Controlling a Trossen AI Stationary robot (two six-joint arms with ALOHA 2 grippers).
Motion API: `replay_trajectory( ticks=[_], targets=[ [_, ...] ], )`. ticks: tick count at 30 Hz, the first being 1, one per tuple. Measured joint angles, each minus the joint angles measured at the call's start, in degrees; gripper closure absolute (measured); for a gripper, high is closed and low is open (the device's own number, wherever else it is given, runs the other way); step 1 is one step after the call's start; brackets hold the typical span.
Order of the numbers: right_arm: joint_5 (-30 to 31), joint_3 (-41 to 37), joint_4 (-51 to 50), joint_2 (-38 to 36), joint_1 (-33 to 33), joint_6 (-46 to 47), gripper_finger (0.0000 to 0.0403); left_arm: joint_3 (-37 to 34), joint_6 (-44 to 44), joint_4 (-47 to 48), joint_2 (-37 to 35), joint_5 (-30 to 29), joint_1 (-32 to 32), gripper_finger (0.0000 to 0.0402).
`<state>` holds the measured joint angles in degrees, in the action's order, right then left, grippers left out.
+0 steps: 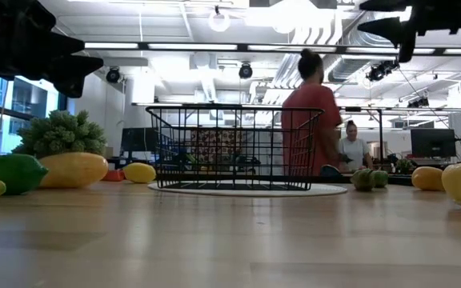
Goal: Build produce basket
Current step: Put the red chili pepper into the wire basket
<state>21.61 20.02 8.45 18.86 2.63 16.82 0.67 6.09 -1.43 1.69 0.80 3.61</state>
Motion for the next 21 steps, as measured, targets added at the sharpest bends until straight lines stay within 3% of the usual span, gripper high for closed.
replay_trajectory(
  ticks=[7, 14, 21],
  targets=[
    [2.6, 9.2, -16.1, 8.8, 0.0, -0.3, 0.0217, 0.0, 1.2, 0.0, 0.0, 0.0, 0.0, 0.02],
    [2.3, 12.0, -16.9, 13.2, 0.0, 1.4, 0.0217, 0.0, 0.9, -0.9, 0.1, -0.4, 0.1, 0.02],
    [2.3, 12.3, -16.8, 14.6, 0.0, 1.2, 0.0217, 0.0, 4.2, -13.9, 0.4, -5.7, 0.1, 0.02]
  ],
)
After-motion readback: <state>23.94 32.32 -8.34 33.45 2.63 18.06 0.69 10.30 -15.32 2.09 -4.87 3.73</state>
